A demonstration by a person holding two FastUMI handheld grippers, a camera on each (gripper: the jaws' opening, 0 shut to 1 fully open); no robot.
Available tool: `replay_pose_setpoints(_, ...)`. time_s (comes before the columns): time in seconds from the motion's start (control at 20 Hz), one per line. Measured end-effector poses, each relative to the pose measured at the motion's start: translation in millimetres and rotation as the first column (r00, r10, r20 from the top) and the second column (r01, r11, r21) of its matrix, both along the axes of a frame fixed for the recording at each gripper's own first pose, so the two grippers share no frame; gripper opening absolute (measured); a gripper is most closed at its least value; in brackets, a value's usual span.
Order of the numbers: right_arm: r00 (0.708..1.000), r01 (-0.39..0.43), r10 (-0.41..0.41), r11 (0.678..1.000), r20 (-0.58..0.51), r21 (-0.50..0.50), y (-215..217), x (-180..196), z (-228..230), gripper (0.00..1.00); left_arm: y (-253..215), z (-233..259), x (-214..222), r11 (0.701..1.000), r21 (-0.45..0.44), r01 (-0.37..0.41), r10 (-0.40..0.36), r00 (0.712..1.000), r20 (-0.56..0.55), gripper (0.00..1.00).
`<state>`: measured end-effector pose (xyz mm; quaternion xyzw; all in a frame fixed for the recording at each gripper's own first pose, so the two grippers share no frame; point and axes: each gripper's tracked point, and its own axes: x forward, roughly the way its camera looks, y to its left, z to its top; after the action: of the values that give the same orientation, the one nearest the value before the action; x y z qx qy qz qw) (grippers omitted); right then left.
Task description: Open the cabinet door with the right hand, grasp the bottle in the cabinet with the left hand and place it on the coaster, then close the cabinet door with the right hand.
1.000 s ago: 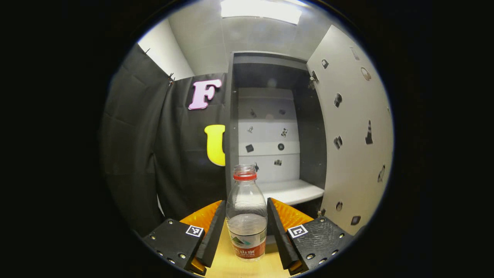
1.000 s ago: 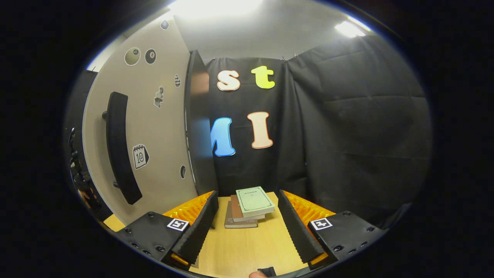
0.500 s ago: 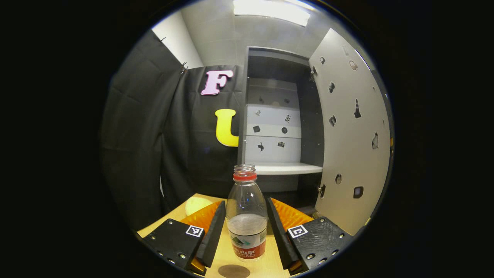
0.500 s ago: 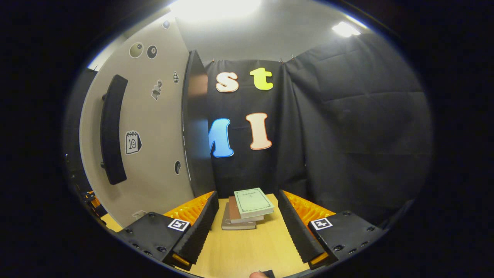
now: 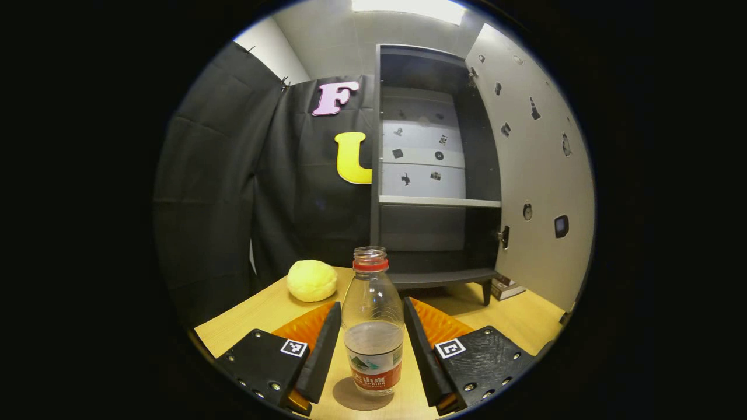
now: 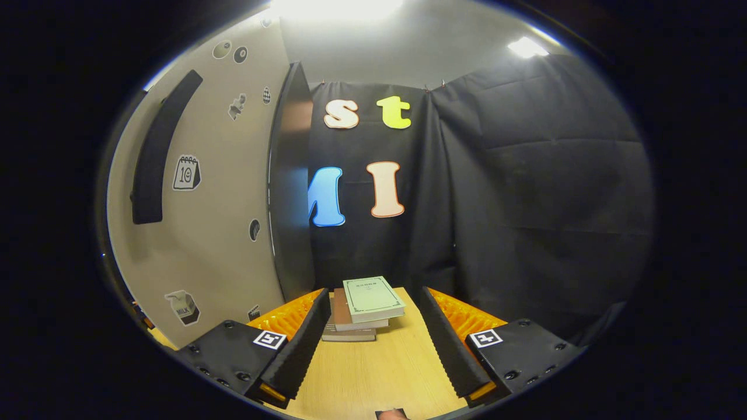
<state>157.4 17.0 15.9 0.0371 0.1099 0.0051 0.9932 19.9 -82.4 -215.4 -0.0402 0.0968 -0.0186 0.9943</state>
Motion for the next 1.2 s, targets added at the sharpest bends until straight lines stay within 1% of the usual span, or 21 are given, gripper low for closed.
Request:
replay_pose_setpoints(0.2,1.000,-0.009,0.009,1.000,0.020,-0.027,-3,4,3,0.98,14,-18,-4,0.999,0.024,-0.041,0.041,0.999,-0.010,0.62)
replay_pose_setpoints(0.3,1.000,-0.012,0.013,0.999,0.017,-0.032,-2,4,2,0.98,16,-25,-6,0.999,0.008,-0.052,0.052,0.999,-0.009,0.62)
replay_pose_setpoints(0.4,1.000,-0.015,0.015,0.999,0.012,-0.041,-2,2,2,0.98,14,-32,-7,0.998,-0.003,-0.058,0.058,0.998,-0.009,0.62)
replay_pose_setpoints(0.5,1.000,-0.018,0.019,0.999,0.012,-0.050,-3,2,2,0.98,14,-33,-9,0.998,0.003,-0.066,0.066,0.998,0.012,0.62)
replay_pose_setpoints(0.6,1.000,-0.022,0.023,0.998,0.010,-0.060,-3,3,1,0.98,14,-34,-10,0.998,0.008,-0.068,0.068,0.998,0.008,0.62)
replay_pose_setpoints(0.8,1.000,-0.028,0.028,0.997,0.007,-0.069,-3,1,3,0.98,14,-36,-13,0.997,0.011,-0.079,0.079,0.997,-0.017,0.64)
replay_pose_setpoints(0.85,1.000,-0.030,0.030,0.997,0.009,-0.072,-3,1,4,0.98,12,-37,-16,0.997,0.013,-0.076,0.077,0.997,-0.030,0.63)
replay_pose_setpoints(0.95,0.999,-0.032,0.033,0.997,0.016,-0.074,-3,2,6,0.98,12,-32,-18,0.997,0.014,-0.074,0.074,0.997,-0.034,0.71)
replay_pose_setpoints(1.2,0.998,-0.043,0.047,0.996,0.040,-0.077,0,6,12,0.98,15,-12,-18,0.997,0.012,-0.076,0.077,0.997,-0.021,0.74)
